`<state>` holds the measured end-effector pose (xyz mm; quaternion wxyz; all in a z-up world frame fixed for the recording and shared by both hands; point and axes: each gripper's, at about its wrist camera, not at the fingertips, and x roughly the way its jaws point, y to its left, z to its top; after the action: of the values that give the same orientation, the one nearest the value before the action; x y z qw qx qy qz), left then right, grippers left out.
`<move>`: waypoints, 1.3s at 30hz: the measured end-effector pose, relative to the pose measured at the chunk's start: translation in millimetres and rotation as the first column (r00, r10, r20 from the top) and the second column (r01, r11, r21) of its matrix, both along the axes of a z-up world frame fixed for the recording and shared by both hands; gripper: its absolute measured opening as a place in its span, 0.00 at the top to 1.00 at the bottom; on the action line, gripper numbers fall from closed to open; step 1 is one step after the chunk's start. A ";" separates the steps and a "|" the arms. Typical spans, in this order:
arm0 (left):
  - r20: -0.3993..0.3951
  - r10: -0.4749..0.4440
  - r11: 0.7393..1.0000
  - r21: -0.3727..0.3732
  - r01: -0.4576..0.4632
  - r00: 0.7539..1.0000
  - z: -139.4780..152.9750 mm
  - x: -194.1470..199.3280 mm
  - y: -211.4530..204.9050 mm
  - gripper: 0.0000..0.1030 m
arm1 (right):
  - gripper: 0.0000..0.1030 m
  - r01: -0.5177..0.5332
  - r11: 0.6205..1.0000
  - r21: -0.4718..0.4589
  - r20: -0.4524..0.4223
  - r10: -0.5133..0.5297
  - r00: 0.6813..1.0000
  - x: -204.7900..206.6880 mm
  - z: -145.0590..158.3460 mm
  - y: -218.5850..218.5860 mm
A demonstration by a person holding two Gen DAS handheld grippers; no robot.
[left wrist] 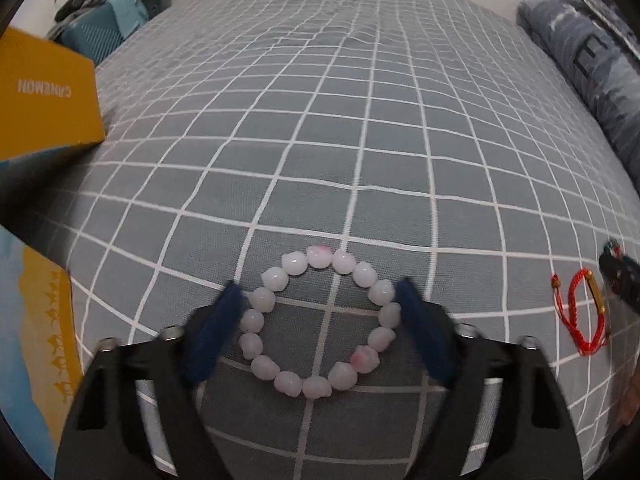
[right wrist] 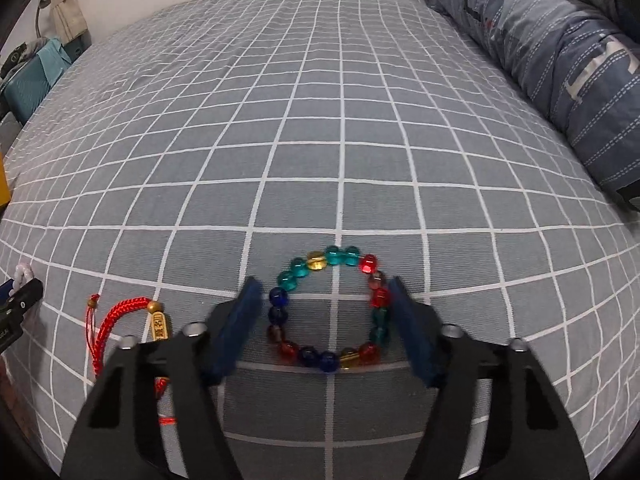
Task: Organize jewelry
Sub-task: 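Grasp the white bead bracelet with the left tool while the right tool grasps the multicolour bead bracelet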
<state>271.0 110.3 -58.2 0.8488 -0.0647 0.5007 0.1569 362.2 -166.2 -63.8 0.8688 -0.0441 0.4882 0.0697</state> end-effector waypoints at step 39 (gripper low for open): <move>0.087 -0.029 1.000 0.012 0.028 0.996 45.7 -30.9 -9.7 0.88 | 1.00 0.026 0.999 -0.033 0.117 -0.022 0.993 -19.7 36.6 7.0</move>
<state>240.0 100.6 -12.5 0.8723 -0.0600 0.4632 0.1445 342.5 -159.2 -27.2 0.8956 -0.0573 0.4384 0.0482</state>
